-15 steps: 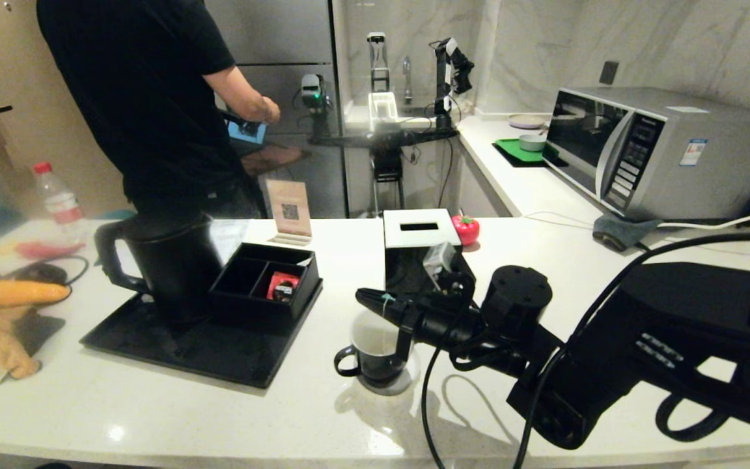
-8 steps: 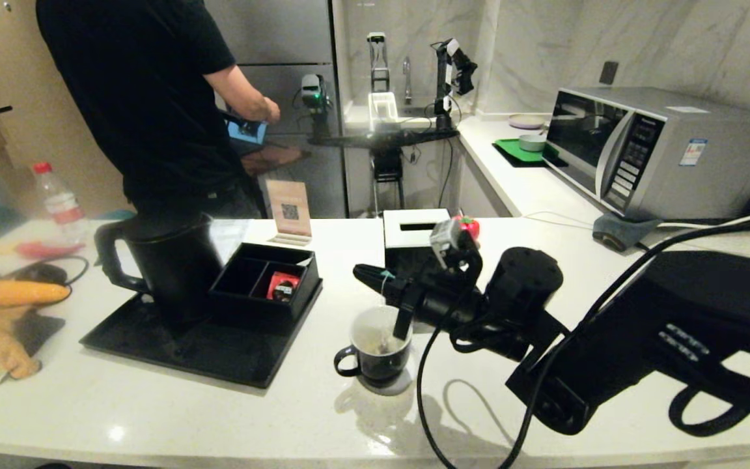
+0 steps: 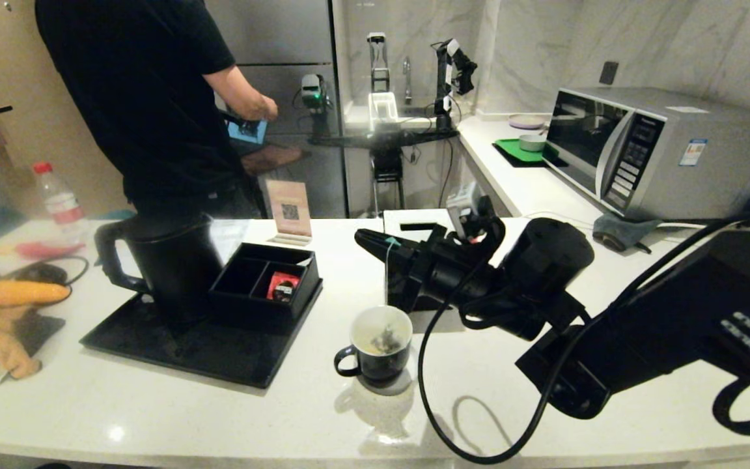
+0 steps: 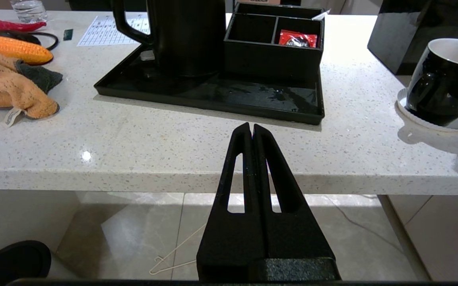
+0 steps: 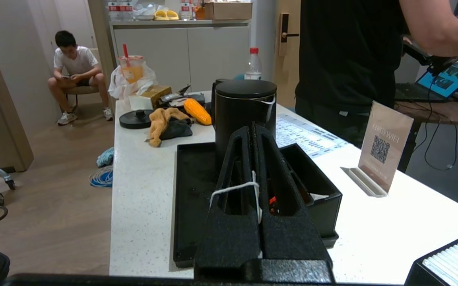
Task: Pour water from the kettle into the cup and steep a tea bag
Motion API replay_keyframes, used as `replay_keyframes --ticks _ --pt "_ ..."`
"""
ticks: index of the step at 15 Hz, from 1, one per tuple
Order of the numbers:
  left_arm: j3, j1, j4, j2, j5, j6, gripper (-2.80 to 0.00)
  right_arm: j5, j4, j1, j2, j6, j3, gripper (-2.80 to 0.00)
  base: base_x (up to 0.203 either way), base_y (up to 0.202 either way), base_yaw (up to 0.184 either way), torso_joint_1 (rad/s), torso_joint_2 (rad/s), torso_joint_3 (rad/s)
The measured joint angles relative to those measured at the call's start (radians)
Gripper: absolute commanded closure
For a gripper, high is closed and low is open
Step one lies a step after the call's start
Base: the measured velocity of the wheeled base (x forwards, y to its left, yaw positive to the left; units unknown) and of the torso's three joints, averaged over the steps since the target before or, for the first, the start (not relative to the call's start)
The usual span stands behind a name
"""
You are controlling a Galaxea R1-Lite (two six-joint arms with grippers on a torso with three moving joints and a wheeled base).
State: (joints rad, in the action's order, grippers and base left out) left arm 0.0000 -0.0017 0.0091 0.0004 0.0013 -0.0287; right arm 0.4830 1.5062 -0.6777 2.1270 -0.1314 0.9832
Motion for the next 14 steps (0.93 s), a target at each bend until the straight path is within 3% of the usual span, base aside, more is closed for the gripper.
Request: replay_keyframes --ticks 14 --pt "0.0 0.0 0.0 0.0 0.0 0.0 0.0 -0.001 0.015 -0.003 0.134 0.012 -0.092 0.0 0.0 0.0 0.0 0.0 0.0 0.0"
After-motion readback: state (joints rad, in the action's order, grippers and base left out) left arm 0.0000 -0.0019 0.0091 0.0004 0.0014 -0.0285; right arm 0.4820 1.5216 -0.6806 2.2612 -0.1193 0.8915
